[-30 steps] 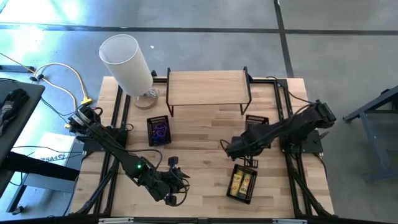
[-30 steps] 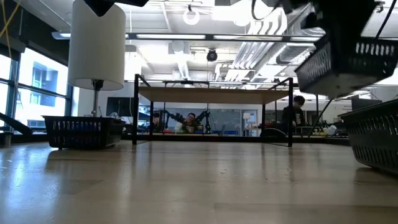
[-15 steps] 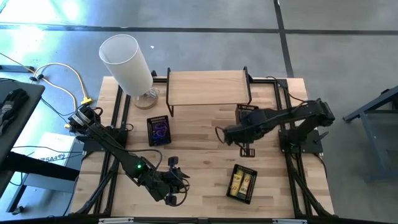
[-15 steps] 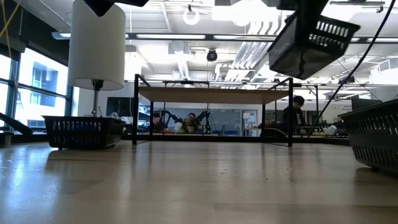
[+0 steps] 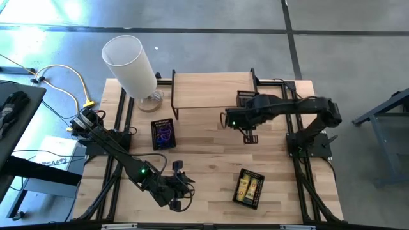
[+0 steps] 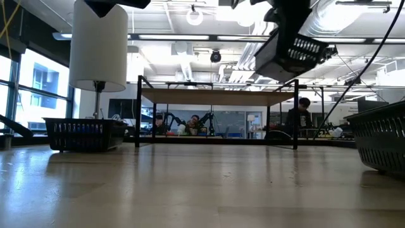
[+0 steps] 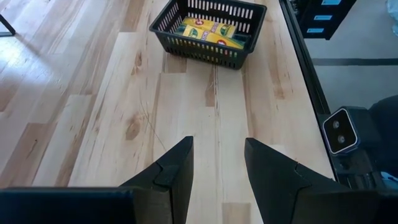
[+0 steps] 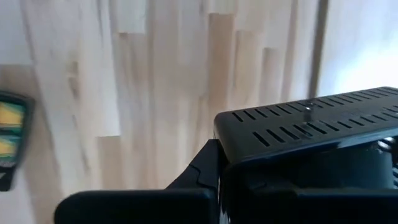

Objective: Pick & Place Office Desk Supplies
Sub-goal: Put the top right bin onto the shelf

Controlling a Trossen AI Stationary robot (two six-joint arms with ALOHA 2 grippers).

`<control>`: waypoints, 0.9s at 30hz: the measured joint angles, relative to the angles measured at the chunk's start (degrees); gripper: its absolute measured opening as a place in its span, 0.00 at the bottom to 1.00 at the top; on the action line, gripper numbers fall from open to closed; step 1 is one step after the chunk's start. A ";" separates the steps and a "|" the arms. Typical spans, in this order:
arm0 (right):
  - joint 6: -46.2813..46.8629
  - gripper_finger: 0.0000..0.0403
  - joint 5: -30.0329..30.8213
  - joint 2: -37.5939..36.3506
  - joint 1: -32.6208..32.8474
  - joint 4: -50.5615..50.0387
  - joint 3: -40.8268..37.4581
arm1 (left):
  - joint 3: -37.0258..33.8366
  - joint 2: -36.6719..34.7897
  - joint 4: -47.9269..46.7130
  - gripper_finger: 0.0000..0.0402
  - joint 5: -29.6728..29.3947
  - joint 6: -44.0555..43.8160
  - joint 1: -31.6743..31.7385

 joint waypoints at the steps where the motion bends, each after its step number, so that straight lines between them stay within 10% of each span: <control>1: -1.59 0.01 0.13 0.00 -0.57 0.68 0.00 | 0.00 0.00 -0.17 0.34 0.00 0.00 0.00; 27: -20.66 0.01 -0.42 5.38 -17.11 13.61 0.02 | 0.00 0.00 -3.26 0.34 -0.02 0.00 0.11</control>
